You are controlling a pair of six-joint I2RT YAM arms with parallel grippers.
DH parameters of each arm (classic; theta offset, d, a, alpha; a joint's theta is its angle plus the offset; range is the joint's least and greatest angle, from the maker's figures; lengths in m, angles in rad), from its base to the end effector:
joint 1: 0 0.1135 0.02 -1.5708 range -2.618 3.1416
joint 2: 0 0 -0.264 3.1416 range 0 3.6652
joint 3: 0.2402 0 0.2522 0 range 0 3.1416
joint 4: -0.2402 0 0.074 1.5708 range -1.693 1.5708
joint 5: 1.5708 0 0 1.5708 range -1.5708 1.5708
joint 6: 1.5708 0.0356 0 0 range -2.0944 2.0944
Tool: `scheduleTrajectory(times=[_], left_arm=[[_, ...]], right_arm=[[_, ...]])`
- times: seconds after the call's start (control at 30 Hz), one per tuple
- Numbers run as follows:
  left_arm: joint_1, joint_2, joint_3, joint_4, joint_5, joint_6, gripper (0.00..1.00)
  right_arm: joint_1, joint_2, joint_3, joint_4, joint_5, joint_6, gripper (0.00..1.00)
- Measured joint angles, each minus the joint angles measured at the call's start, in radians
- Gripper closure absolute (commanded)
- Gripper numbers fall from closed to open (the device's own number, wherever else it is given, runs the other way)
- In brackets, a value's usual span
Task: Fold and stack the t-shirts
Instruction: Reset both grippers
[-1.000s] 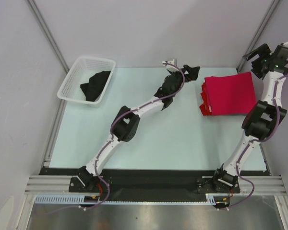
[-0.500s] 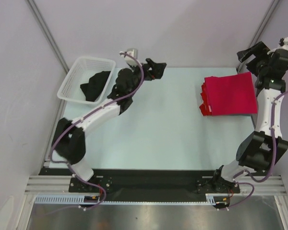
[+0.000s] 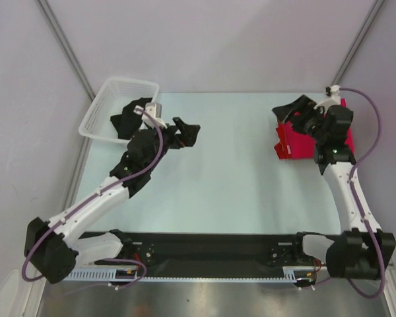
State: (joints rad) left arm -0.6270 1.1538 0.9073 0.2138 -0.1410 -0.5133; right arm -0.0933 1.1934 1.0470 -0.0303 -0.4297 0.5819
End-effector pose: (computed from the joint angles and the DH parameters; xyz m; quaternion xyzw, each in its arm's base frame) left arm 0.2252 -0.1570 0.3497 -0.0082 0.7184 -0.3318 0.6113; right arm 0.2787 -0.0112 0.3638 0.1190 0.7522 0.3103 0.5690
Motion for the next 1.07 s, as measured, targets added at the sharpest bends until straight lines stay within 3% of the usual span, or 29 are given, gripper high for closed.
scheduleTrajectory(times=[0.27,0.57,0.83,1.07], left_arm=[[0.0,-0.232,-0.229,-0.095,-0.032,0.0,0.0],[0.0,-0.331,-0.47,-0.217,-0.013,0.01,0.0],[0.0,-0.432,-0.618,-0.245,-0.011,0.053,0.0],[0.0,-0.428,-0.633,-0.201,-0.006,0.053,0.0]], right_arm=[[0.399,-0.157,-0.114,-0.009,0.175,-0.135,0.06],[0.776,-0.255,-0.428,-0.027,0.57,-0.225,0.0],[0.826,-0.35,-0.7,0.003,0.711,-0.212,0.0],[0.824,-0.357,-0.714,0.071,0.713,-0.209,0.0]])
